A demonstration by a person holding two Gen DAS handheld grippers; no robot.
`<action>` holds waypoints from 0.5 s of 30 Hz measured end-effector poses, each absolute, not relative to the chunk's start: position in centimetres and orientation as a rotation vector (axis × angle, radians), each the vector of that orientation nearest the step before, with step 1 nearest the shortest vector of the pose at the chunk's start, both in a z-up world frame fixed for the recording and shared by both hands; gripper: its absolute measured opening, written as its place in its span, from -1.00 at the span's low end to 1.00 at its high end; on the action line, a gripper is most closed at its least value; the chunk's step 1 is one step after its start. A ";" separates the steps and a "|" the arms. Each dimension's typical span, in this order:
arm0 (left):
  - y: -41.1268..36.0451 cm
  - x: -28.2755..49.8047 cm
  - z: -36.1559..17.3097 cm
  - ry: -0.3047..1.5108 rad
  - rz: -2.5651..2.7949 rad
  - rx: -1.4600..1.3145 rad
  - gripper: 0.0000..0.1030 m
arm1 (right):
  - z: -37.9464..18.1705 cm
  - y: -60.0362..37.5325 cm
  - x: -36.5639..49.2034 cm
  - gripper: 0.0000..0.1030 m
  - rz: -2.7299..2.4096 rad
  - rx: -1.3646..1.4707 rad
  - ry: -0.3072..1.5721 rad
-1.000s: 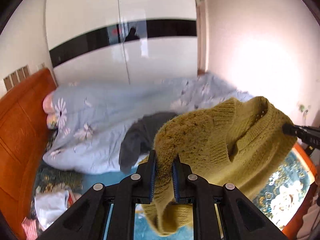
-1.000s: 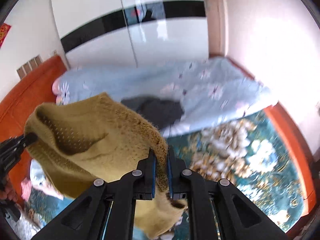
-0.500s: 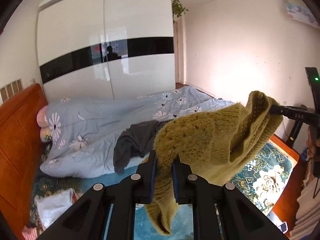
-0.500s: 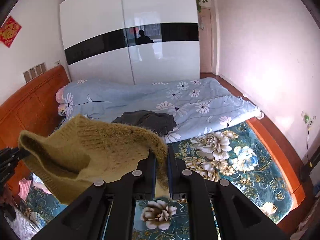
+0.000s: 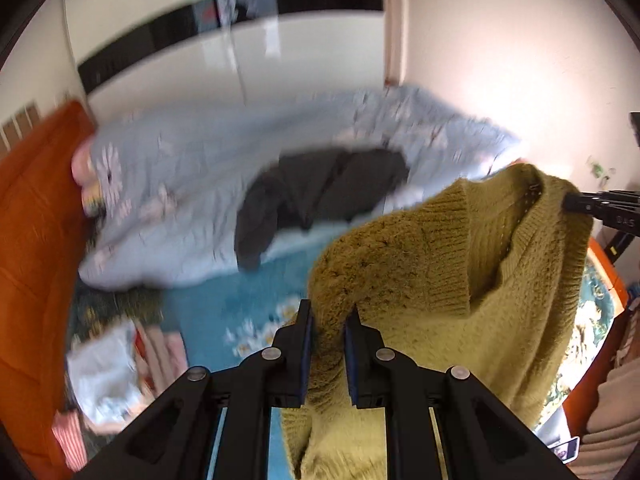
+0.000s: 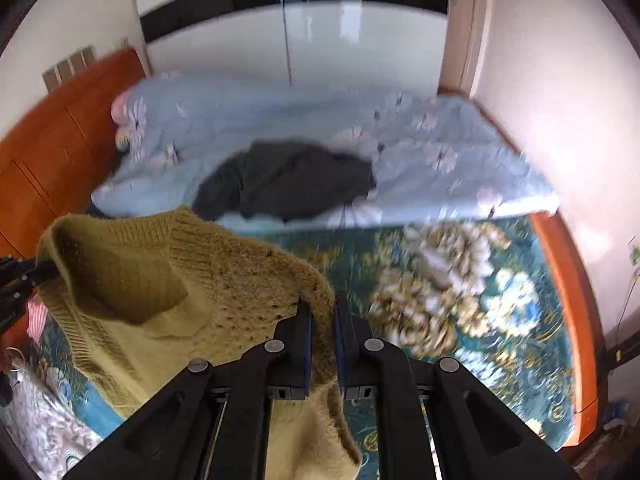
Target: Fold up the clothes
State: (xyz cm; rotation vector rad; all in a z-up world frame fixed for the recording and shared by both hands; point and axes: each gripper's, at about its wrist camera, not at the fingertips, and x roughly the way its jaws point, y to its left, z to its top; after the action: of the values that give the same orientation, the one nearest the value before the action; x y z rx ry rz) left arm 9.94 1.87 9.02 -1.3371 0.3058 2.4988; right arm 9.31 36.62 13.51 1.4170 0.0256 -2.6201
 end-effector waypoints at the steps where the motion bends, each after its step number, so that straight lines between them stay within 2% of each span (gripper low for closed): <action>1: 2.2 8.9 7.4 0.299 2.486 -1.399 -0.71 | 11.2 36.9 8.0 -0.81 -2.576 1.472 0.000; 7: 3.8 2.9 -0.6 0.274 2.446 -1.668 -0.71 | 3.0 37.7 1.4 -0.81 -2.418 1.685 -0.085; 15: 5.2 -6.0 -3.7 0.333 2.471 -1.759 -0.71 | -0.5 36.8 -8.2 -0.81 -2.357 1.745 -0.007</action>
State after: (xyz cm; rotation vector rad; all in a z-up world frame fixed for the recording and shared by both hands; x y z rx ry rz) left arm -6.04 5.19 -3.74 -1.7585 0.3332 2.4710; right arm -8.18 36.85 -0.51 1.7449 -0.0073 -2.3573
